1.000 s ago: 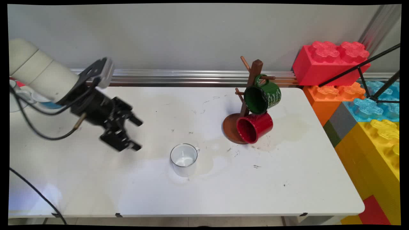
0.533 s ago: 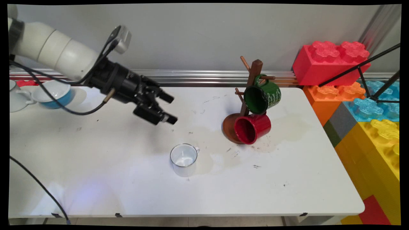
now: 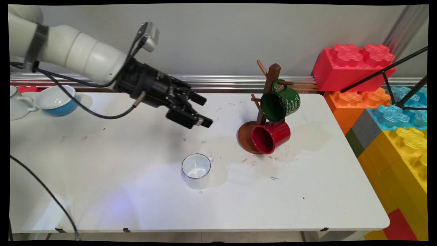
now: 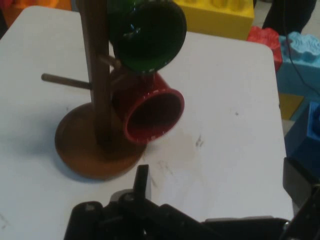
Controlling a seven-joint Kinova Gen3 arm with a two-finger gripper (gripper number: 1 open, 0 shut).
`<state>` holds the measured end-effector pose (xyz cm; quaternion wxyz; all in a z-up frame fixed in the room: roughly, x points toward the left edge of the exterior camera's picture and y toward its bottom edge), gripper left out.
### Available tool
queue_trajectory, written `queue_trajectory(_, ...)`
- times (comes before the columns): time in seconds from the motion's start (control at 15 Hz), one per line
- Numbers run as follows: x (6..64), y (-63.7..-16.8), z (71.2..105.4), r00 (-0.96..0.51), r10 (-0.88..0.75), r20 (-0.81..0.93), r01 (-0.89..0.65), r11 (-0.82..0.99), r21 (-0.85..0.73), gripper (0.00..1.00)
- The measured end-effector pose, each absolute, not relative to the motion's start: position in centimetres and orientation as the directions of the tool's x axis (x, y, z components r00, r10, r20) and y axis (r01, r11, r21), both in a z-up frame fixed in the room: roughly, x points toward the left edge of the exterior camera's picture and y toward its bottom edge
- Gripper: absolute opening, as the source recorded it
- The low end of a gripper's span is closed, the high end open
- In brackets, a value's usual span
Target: Pick up the green mug from the rack
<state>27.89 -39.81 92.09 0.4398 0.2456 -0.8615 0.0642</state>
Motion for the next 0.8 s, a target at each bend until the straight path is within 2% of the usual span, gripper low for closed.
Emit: queue_trajectory(0.8,18.3,-39.8,92.4,-0.356,-0.49,0.796,-0.594,0.776,0.213,1.0)
